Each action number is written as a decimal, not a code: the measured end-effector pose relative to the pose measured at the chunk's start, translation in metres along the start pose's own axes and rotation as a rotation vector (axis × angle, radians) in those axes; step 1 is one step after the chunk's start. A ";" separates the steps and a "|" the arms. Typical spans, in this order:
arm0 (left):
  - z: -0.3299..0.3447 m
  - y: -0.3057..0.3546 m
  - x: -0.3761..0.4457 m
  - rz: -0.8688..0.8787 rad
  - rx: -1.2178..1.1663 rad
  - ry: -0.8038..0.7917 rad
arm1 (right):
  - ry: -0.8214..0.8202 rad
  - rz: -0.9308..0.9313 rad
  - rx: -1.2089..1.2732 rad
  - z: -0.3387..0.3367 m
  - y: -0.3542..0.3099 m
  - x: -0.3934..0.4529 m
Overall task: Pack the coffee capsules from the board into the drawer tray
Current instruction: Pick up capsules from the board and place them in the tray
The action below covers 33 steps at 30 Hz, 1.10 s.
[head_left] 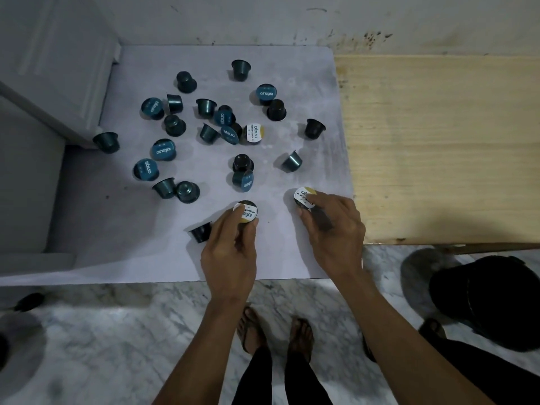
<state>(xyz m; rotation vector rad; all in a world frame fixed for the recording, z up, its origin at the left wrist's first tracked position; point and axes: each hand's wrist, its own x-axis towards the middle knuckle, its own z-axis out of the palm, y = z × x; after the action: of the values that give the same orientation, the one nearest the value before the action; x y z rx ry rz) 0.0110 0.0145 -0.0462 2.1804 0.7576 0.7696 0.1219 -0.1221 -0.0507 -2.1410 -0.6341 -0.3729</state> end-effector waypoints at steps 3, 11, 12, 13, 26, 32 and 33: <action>-0.004 0.007 0.001 0.011 -0.038 0.026 | 0.018 0.060 0.076 -0.002 -0.005 -0.002; -0.075 0.063 0.016 -0.021 -0.094 0.087 | -0.017 0.160 0.211 -0.039 -0.088 0.028; -0.090 0.068 0.019 -0.020 -0.089 0.105 | -0.028 0.176 0.240 -0.043 -0.103 0.033; -0.106 0.072 0.023 -0.019 -0.088 0.122 | -0.038 0.186 0.268 -0.047 -0.119 0.038; -0.368 0.001 0.101 -0.037 0.000 0.329 | -0.076 -0.007 0.499 0.012 -0.330 0.063; -0.476 -0.078 0.154 0.019 0.034 0.262 | -0.034 -0.087 0.426 0.082 -0.420 0.048; -0.489 -0.091 0.163 0.016 0.062 0.234 | -0.034 -0.083 0.430 0.092 -0.433 0.046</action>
<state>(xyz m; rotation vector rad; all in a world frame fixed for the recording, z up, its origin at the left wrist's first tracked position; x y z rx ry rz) -0.2514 0.3823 0.2186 2.1771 0.8914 1.0347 -0.0798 0.1873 0.1984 -1.7174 -0.7496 -0.2201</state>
